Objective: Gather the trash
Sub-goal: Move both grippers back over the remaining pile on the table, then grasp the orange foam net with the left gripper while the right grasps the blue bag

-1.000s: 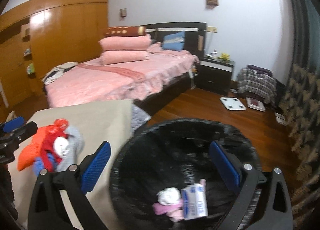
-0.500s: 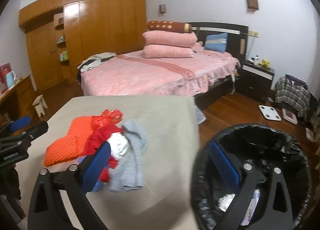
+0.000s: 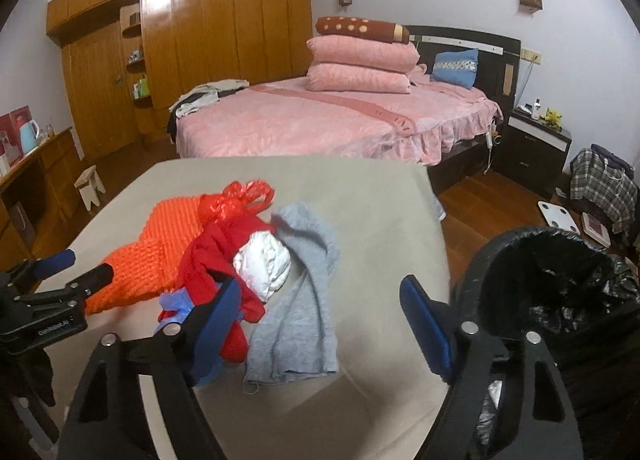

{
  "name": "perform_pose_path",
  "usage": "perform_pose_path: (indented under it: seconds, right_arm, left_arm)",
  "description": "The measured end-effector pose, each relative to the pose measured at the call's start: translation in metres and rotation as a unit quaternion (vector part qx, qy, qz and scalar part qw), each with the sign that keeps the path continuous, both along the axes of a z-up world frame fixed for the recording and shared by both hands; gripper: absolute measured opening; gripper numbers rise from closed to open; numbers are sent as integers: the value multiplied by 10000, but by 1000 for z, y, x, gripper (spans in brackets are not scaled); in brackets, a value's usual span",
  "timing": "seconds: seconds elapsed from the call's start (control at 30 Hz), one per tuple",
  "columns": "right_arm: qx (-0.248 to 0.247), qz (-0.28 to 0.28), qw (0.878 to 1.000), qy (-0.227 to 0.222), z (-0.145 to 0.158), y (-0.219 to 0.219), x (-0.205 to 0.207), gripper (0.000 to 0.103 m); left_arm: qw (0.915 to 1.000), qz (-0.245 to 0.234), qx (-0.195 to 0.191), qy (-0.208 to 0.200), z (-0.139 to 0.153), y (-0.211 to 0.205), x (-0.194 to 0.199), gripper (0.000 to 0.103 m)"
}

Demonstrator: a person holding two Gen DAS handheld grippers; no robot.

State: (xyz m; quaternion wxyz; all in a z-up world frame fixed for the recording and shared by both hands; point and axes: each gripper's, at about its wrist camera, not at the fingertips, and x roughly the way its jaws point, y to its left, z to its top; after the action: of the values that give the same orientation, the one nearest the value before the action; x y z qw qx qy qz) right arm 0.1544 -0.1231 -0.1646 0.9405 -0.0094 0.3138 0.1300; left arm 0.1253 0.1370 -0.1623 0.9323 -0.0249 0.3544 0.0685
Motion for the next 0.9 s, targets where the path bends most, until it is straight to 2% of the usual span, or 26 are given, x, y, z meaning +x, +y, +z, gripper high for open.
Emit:
perform_pose_path:
  seconds: [0.17, 0.2, 0.37, 0.43, 0.5, 0.63, 0.9]
  right_arm:
    - [-133, 133, 9998, 14, -7, 12, 1, 78]
    - [-155, 161, 9997, 16, -8, 14, 1, 78]
    - [-181, 226, 9996, 68, -14, 21, 2, 78]
    - [-184, 245, 9995, 72, -14, 22, 2, 78]
    - [-186, 260, 9995, 59, -13, 23, 1, 78]
    - [-175, 280, 9995, -3, -9, 23, -4, 78]
    - [-57, 264, 9996, -63, -1, 23, -19, 77]
  left_arm:
    - [9998, -26, -40, 192, -15, 1, 9, 82]
    - [9997, -30, -57, 249, -18, 1, 12, 79]
    - [9984, -105, -258, 501, -28, 2, 19, 51]
    - [9984, -106, -249, 488, -28, 2, 18, 35]
    - [9987, -100, -232, 447, -27, 2, 15, 28]
    - [9992, -164, -163, 317, -18, -2, 7, 22]
    - [9995, -91, -240, 186, 4, -2, -15, 20]
